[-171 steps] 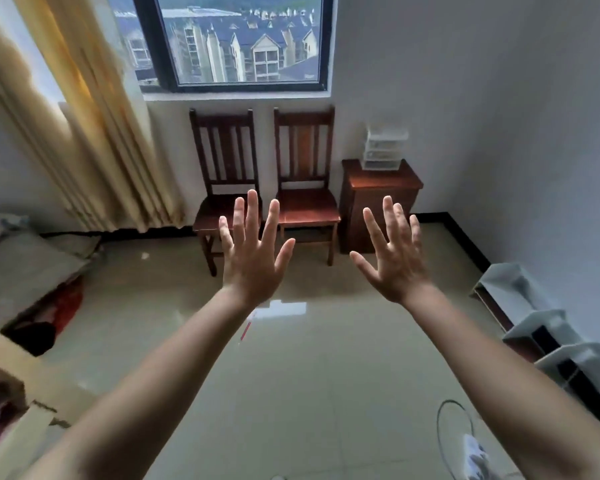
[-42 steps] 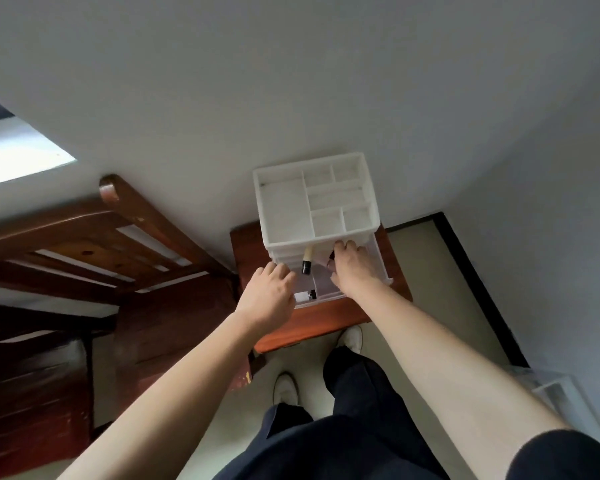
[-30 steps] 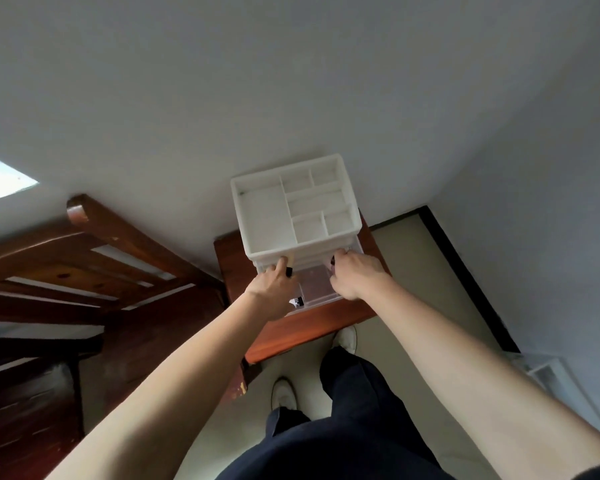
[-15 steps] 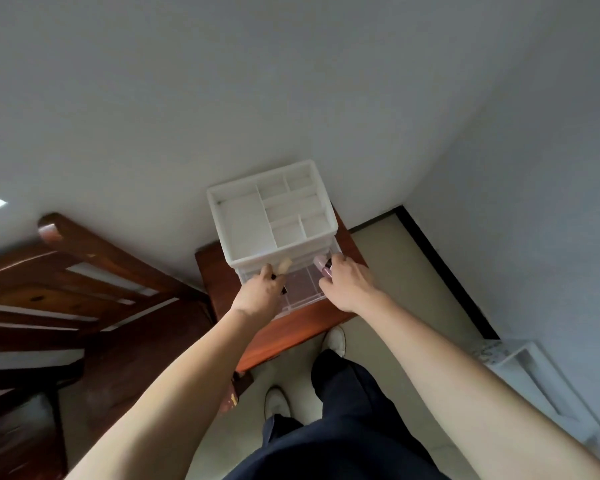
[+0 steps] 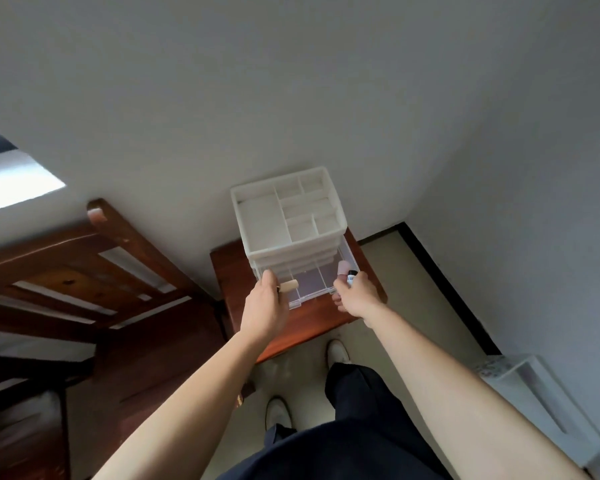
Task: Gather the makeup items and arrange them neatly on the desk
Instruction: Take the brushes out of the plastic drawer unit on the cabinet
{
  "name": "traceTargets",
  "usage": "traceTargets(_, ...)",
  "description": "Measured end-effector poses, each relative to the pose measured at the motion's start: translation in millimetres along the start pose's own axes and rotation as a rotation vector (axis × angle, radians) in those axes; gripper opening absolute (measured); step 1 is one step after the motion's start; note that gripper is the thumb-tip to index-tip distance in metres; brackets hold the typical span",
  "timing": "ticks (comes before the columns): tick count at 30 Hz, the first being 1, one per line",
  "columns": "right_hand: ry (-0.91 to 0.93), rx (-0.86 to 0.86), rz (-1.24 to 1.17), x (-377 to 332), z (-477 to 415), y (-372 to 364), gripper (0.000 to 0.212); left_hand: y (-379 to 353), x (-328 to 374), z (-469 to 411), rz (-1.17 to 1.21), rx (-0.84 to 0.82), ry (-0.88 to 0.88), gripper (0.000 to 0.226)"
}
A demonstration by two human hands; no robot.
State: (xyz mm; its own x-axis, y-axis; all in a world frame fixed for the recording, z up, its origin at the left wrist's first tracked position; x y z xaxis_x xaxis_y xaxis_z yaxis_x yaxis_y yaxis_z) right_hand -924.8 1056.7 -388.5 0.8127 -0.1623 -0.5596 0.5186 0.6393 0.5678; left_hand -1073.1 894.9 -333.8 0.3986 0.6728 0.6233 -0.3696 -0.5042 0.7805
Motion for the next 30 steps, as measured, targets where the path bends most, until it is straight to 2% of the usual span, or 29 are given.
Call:
traceTargets(2,-0.089,-0.089,-0.216,4,6,-14,0.065,1,0,10,-0.014,-0.002,0.002,0.017)
traceTargets(5,-0.058,-0.100,-0.316,-7,3,-19,0.052,-4,0,21,-0.053,-0.101,-0.048,0.020)
traceTargets(9,0.061,-0.071,-0.242,-20,-13,-9,0.046,-22,4,19,-0.169,-0.248,-0.187,0.020)
traceTargets(16,0.218,-0.300,-0.075,-36,-21,-12,0.054,-37,35,10,-0.382,-0.250,-0.316,0.012)
traceTargets(20,0.301,-0.349,-0.057,-60,-28,-23,0.044,-41,38,14,-0.455,-0.347,-0.308,0.021)
traceTargets(22,0.358,-0.338,0.012,-74,-34,-28,0.045,-40,28,3,-0.474,-0.360,-0.227,0.018)
traceTargets(24,0.432,-0.339,0.043,-93,-34,-31,0.061,-31,18,-12,-0.434,-0.328,-0.129,0.017)
traceTargets(26,0.481,-0.360,0.072,-104,-34,-33,0.073,-20,15,-27,-0.411,-0.281,-0.087,0.025)
traceTargets(30,0.493,-0.403,0.152,-104,-33,-36,0.050,-1,17,-46,-0.421,-0.202,0.004,0.038)
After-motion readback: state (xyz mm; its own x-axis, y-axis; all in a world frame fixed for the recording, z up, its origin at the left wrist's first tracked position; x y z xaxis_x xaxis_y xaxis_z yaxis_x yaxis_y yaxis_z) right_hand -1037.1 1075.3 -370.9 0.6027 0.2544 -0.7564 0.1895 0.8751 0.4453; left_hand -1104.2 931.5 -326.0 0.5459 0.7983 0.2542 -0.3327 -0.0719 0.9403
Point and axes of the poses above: each hand's wrist, its own z-axis away from the middle knuckle, its own y-axis out of the back of the hand, x = y × z, the point moved 10 cm from there along -z, towards the middle knuckle, and after that the axes turned 10 degrees about x, right-handed, at the moved point
